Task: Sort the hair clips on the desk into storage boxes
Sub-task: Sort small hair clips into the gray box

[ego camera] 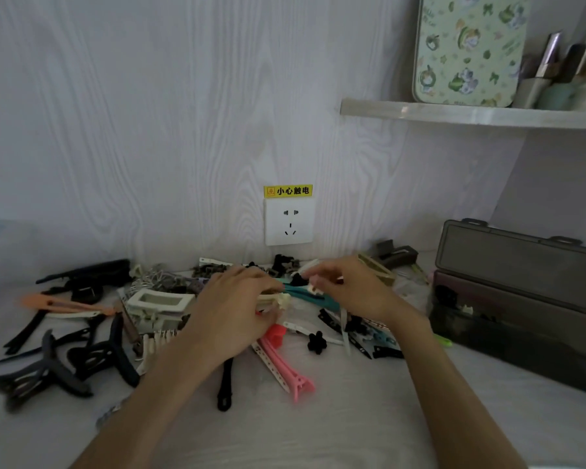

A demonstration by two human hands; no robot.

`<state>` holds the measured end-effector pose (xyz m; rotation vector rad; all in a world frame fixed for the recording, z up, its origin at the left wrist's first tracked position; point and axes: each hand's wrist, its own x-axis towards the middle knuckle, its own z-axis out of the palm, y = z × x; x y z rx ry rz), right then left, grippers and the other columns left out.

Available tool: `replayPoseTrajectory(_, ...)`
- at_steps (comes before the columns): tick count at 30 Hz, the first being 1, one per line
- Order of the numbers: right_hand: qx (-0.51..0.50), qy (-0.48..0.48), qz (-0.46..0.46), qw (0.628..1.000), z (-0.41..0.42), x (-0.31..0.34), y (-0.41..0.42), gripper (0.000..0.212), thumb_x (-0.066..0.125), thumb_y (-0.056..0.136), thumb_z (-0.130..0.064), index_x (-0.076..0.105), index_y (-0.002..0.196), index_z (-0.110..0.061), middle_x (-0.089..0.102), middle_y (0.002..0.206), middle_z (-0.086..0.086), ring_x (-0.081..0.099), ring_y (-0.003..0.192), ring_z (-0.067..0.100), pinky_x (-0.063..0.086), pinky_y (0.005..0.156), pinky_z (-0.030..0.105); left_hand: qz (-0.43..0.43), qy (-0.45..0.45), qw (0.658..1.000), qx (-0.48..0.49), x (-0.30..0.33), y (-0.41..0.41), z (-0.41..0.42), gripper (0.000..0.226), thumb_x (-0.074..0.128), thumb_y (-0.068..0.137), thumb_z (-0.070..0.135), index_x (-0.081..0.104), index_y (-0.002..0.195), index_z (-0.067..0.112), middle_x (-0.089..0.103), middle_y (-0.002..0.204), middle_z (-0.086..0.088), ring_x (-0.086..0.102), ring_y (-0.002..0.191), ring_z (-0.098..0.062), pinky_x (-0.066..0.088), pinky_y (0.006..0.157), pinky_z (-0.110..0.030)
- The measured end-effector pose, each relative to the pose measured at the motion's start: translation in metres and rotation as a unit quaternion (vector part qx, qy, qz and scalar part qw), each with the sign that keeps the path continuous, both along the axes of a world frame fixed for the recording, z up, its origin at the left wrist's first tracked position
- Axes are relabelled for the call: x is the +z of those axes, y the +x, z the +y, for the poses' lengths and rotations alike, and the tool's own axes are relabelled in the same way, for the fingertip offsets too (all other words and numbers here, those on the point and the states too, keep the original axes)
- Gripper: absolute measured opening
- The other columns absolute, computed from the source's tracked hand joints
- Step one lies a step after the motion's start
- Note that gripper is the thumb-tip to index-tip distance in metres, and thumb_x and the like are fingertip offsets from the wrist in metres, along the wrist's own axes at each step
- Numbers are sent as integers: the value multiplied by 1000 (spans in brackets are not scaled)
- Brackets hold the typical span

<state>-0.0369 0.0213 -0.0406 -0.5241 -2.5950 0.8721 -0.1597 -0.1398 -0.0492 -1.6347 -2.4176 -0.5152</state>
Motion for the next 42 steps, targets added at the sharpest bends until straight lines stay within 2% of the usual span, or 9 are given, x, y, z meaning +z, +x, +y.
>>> replayPoseTrajectory(5,-113,-220,84,965,3,14,19,31,36,95,-11,62,82,-23,58,82,1,57,67,10,45,55,21,-57,-31,998,-19,-5,7,6,40,52,89,33,51,129,38,61,119,11,57,105,-9,43,89,-28)
replayPoseTrajectory(11,-86,-82,-49,992,-10,14,63,17,46,95,-18,62,97,-22,61,96,-1,59,74,8,47,61,15,-124,35,991,27,-5,17,11,17,61,84,38,64,101,36,67,102,14,62,95,-7,48,92,-34)
replayPoseTrajectory(16,-100,10,-117,988,-21,0,67,33,68,81,-25,58,113,-28,51,118,-8,55,99,13,48,83,25,-140,96,978,-124,9,33,-1,29,57,89,35,60,117,35,61,100,21,58,87,7,44,77,-11)
replayPoseTrajectory(20,-130,95,-66,985,-26,-21,56,25,68,79,-22,63,102,-26,58,114,-3,53,107,15,42,83,23,-51,-18,982,-181,-3,38,1,28,50,93,34,61,119,37,57,108,14,47,92,2,40,76,-15)
replayPoseTrajectory(24,-160,68,-10,985,-27,-21,59,23,69,78,-23,65,101,-24,64,108,-6,58,94,11,49,80,26,-76,-51,980,-179,-3,42,2,37,54,84,53,62,115,37,57,107,18,53,90,2,45,74,-17)
replayPoseTrajectory(28,-168,35,32,985,-27,-4,77,22,68,81,-22,67,103,-25,61,97,-13,56,80,0,43,67,8,-59,-57,982,-171,-2,50,3,41,60,79,56,60,117,41,61,108,20,51,86,3,40,69,-15)
replayPoseTrajectory(31,-188,18,78,979,-21,17,105,21,66,83,-16,66,102,-25,62,91,-13,56,73,-4,43,62,10,-62,-57,982,-171,0,58,4,34,65,81,43,61,116,42,65,109,20,50,80,5,30,60,-6)
replayPoseTrajectory(35,-267,38,130,954,3,37,146,23,63,84,-9,66,104,-21,62,92,-7,58,76,7,51,67,21,-93,-63,979,-168,3,60,4,31,69,80,38,66,111,38,68,108,19,56,80,9,38,65,-3)
replayPoseTrajectory(42,-210,67,-115,969,35,32,179,37,48,91,-6,57,124,-20,64,117,6,55,96,19,43,80,26,-200,66,963,-169,28,80,34,26,73,76,34,72,100,25,72,90,13,64,80,1,54,77,-25)
